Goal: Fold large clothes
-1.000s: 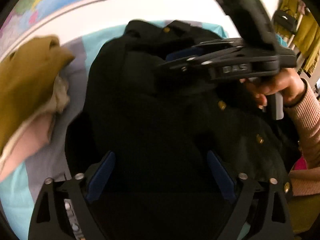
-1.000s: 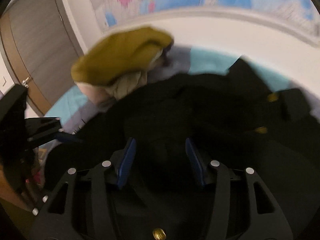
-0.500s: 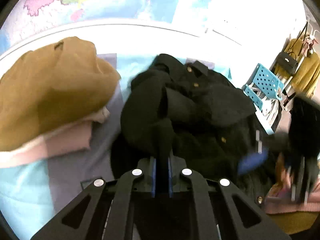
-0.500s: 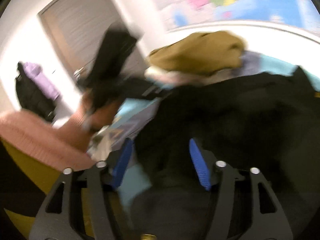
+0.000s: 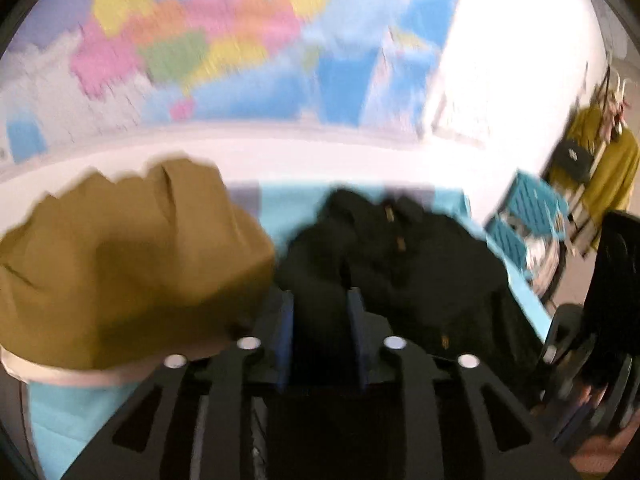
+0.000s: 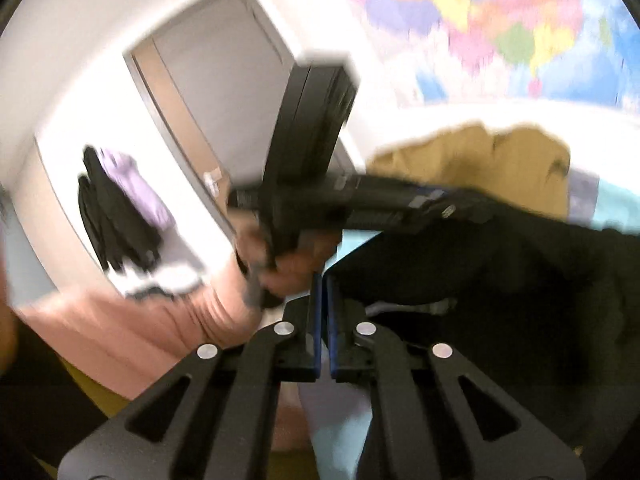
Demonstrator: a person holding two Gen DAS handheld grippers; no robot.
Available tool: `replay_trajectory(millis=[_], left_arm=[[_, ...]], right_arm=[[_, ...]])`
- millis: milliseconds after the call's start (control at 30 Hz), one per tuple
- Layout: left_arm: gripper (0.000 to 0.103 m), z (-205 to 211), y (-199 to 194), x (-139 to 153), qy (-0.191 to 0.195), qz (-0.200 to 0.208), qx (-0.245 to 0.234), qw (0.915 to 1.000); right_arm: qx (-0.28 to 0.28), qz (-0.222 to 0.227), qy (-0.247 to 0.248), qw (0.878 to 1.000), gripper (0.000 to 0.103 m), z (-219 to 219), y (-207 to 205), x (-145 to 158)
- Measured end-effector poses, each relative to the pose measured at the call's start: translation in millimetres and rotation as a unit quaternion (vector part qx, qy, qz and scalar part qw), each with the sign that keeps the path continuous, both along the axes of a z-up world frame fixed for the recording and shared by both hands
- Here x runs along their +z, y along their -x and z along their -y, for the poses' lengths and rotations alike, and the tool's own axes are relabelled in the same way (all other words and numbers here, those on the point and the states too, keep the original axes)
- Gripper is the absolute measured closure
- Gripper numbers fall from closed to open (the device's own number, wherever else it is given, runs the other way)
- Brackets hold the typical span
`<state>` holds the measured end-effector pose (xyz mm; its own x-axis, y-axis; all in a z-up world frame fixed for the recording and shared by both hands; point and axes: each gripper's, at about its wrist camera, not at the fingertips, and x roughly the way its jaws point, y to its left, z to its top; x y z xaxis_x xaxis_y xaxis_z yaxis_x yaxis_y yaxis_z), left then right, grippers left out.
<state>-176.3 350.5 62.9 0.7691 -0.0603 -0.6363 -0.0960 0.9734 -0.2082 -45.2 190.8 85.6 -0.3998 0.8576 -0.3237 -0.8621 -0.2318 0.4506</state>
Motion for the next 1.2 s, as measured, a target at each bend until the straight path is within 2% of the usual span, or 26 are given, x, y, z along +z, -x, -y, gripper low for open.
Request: replay_trajectory(millis=[33, 133, 200, 333, 400, 433, 467, 500, 567, 667, 733, 800, 867, 900, 933, 1000, 1033, 1067, 1100, 1167, 1200], left_arm=[[0.058, -2, 1, 5, 0.004, 0.008, 0.000, 1.0000], [0.053, -7, 5, 13, 0.011, 0.025, 0.010, 0.9996], [0.049, -8, 6, 6, 0.027, 0.026, 0.004, 0.9993], [0.048, 1, 0, -30, 0.037, -0.013, -0.023, 0.9990], [0.048, 14, -5, -55, 0.030, -0.043, -0.039, 0.9979], [0.048, 18, -7, -63, 0.023, -0.051, -0.045, 0.9974], [0.048, 22, -8, -72, 0.012, -0.060, -0.046, 0.9971], [0.048, 24, -8, -78, 0.009, -0.064, -0.046, 0.9968], [0.048, 24, -9, -88, 0.011, -0.074, -0.051, 0.9959], [0.046, 22, -10, -92, -0.001, -0.076, -0.050, 0.9958], [0.044, 19, -14, -91, -0.006, -0.073, -0.046, 0.9962], [0.043, 20, -22, -89, -0.019, -0.072, -0.043, 0.9963], [0.043, 21, -33, -91, -0.018, -0.076, -0.045, 0.9960], [0.043, 23, -37, -91, -0.015, -0.077, -0.048, 0.9958], [0.043, 24, -42, -92, -0.010, -0.077, -0.049, 0.9957], [0.043, 25, -48, -94, -0.001, -0.078, -0.054, 0.9955], [0.043, 25, -51, -95, 0.003, -0.079, -0.055, 0.9954], [0.043, 26, -53, -95, 0.004, -0.081, -0.053, 0.9953], [0.043, 25, -53, -96, 0.007, -0.082, -0.053, 0.9952], [0.043, 24, -50, -94, 0.011, -0.080, -0.052, 0.9954], [0.043, 24, -49, -93, 0.010, -0.079, -0.050, 0.9956]], right_arm=[[-0.001, -0.013, -0.008, 1.000, 0.100, 2, -9, 7], [-0.055, 0.003, -0.011, 0.998, 0.100, 3, -38, 22], [-0.082, 0.003, 0.002, 0.997, 0.100, 8, -56, 19], [-0.149, 0.021, 0.070, 0.986, 0.096, 20, -88, -13], [-0.191, 0.023, 0.117, 0.974, 0.091, 24, -107, -40], [-0.212, 0.031, 0.133, 0.968, 0.080, 27, -111, -54], [-0.234, 0.028, 0.145, 0.961, 0.062, 33, -115, -67], [-0.246, 0.014, 0.151, 0.957, 0.054, 42, -120, -80], [-0.248, -0.032, 0.136, 0.959, 0.031, 66, -126, -101], [-0.232, -0.088, 0.111, 0.962, 0.020, 95, -118, -126], [-0.216, -0.115, 0.102, 0.964, 0.017, 101, -107, -141], [-0.194, -0.110, 0.101, 0.970, 0.015, 99, -86, -142], [-0.179, -0.077, 0.111, 0.975, 0.012, 87, -63, -146], [-0.181, -0.041, 0.131, 0.974, 0.012, 73, -52, -149], [-0.181, -0.026, 0.139, 0.973, 0.012, 66, -45, -150], [-0.167, -0.012, 0.154, 0.974, 0.027, 44, -38, -156], [-0.153, -0.011, 0.154, 0.976, 0.051, 39, -36, -157], [-0.145, -0.001, 0.151, 0.978, 0.060, 36, -34, -153], [-0.143, 0.007, 0.143, 0.979, 0.083, 37, -33, -147], [-0.154, 0.028, 0.120, 0.980, 0.086, 49, -37, -121], [-0.174, 0.053, 0.106, 0.978, 0.086, 63, -41, -99]])
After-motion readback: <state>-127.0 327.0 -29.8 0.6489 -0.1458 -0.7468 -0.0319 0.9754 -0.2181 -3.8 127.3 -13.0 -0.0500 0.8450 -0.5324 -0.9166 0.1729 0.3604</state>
